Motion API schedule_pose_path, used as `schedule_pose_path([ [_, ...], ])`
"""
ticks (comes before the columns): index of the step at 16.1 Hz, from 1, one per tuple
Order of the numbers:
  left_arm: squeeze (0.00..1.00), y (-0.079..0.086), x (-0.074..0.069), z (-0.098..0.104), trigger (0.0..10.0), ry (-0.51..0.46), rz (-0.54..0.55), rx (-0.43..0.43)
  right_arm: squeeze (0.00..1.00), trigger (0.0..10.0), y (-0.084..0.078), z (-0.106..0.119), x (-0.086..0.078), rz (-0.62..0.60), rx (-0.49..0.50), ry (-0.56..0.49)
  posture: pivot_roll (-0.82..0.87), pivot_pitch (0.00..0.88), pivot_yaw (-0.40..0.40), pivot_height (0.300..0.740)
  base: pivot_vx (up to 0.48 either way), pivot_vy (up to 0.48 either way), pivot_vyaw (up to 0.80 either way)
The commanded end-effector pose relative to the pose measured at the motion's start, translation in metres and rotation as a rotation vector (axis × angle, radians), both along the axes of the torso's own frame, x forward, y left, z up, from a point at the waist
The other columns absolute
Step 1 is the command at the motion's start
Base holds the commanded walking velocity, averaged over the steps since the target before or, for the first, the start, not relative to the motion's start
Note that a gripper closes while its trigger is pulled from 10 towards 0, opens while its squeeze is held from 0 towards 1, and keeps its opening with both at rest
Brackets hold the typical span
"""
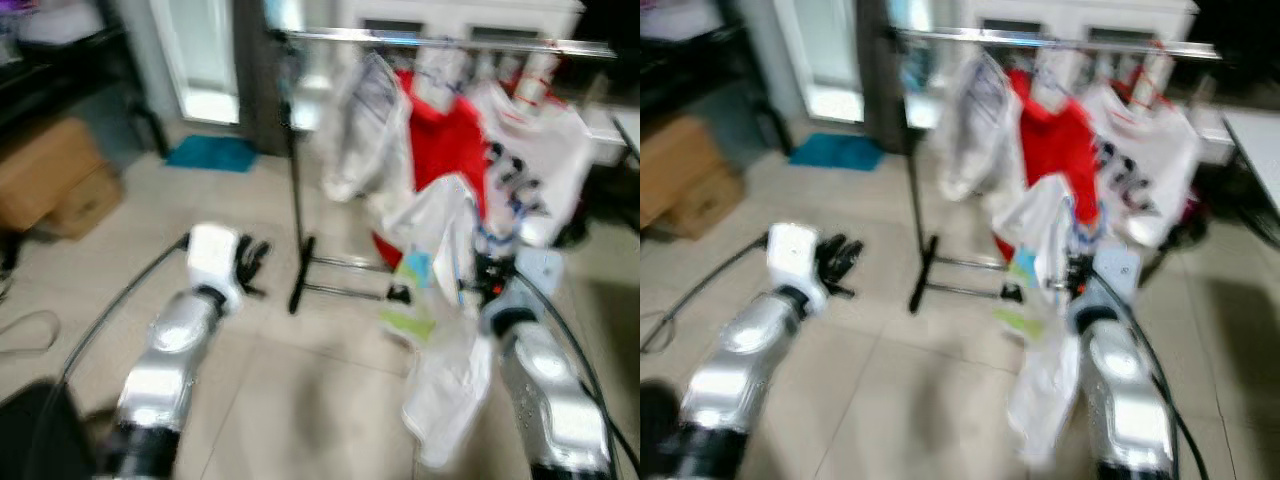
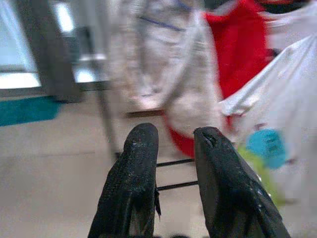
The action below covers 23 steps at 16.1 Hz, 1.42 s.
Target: Hang hanger
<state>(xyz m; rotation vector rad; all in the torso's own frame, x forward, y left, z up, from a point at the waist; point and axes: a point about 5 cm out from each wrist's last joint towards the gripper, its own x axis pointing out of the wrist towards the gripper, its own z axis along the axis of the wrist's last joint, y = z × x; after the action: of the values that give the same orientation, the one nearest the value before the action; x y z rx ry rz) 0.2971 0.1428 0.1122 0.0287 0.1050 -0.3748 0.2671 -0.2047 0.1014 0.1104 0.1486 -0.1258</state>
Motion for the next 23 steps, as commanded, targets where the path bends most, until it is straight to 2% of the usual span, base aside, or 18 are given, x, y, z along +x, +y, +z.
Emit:
schedule_pose_path([
  [1, 0.0, 0.007, 0.003, 0.008, 10.0, -0.021, 0.022, 0.014, 0.0, 10.0, 0.005, 0.011, 0.003, 0.005, 0.022, -0.052, -0.11, 0.0, 0.01, 0.74, 0.262, 0.0, -0.8],
  [5, 0.0, 0.004, 0.005, 0.009, 10.0, -0.017, 0.012, 0.005, 0.0, 10.0, 0.003, 0.008, -0.001, -0.001, 0.025, -0.043, -0.13, 0.0, 0.023, 0.74, 0.292, 0.0, -0.75],
  [8, 0.0, -0.001, 0.007, 0.011, 10.0, -0.023, -0.002, 0.0, 0.0, 10.0, -0.003, 0.009, -0.003, -0.02, 0.02, -0.054, -0.12, 0.0, 0.026, 0.74, 0.296, 0.0, -0.14],
  [13, 0.0, 0.0, 0.007, 0.011, 10.0, -0.015, 0.008, -0.02, 0.0, 10.0, 0.012, 0.005, 0.002, 0.056, 0.043, -0.03, -0.12, 0.0, 0.025, 0.74, 0.296, 0.0, 0.0],
  [23, 0.0, 0.002, 0.01, 0.011, 10.0, -0.004, 0.014, -0.027, 0.0, 10.0, 0.025, 0.004, 0.008, 0.111, 0.06, -0.024, -0.12, 0.0, 0.039, 0.74, 0.311, 0.0, 0.0],
])
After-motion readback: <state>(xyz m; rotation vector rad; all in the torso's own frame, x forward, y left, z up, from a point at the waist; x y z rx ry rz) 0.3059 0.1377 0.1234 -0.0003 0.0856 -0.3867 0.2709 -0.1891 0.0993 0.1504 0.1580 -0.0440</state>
